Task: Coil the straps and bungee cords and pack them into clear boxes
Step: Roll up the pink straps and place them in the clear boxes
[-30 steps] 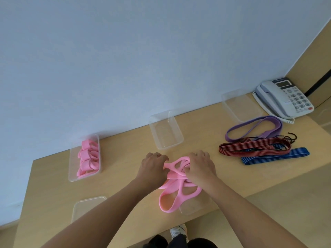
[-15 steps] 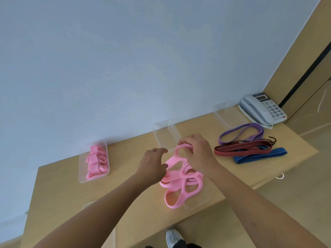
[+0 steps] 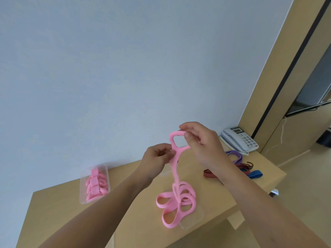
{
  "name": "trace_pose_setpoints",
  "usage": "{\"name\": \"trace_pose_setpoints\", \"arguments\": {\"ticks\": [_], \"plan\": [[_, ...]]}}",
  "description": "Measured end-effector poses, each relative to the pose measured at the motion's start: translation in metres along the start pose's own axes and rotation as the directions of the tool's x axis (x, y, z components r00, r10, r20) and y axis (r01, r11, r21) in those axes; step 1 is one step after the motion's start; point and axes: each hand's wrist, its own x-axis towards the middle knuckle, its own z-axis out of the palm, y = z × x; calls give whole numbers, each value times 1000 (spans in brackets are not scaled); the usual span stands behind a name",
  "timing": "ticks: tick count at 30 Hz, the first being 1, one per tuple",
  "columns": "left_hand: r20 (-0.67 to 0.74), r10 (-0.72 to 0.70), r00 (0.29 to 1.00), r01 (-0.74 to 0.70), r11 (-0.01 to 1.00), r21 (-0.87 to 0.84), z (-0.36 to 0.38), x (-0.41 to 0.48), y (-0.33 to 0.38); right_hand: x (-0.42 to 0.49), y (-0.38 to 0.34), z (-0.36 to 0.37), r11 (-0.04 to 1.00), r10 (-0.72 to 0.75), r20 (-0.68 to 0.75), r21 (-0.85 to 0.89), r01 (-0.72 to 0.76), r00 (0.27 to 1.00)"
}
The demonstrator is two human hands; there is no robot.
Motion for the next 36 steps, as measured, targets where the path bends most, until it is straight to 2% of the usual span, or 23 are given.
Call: {"name": "trace_pose_setpoints", "arguments": {"ticks": [3,7,12,16,21,25,31,33,36], "plan": [[-45,46,998,-48,998,-49,0,-6,16,-7,-15,-6,991,-97,-57,-99,91,994],[-30,80,996,-83,989,-121,6,-19,31,-19,-16,-1,963,-237,-157,-165,211,959],[-9,56,998,-56,942,-330,1,-31,32,-26,-2,19,881,-411,-140,-317,352,901],[-38,75,996,-83,935,-345,-3,-32,26,-20,5,29,846,-468,-103,-338,412,878],[-115,50,992,-85,942,-323,2,-25,21,-2,10,28,865,-473,-91,-236,443,876],[-194,29,981,-91,944,-317,9,-19,22,13,19,21,888,-422,-105,-251,387,901],[-274,29,961,-107,957,-271,24,-9,28,26,37,16,945,-314,-81,-126,302,946],[-301,24,953,-106,960,-258,27,-6,29,30,41,14,938,-334,-47,-118,327,942],[-346,15,938,-102,967,-234,31,-3,28,35,46,11,885,-437,44,-157,438,898]]}}
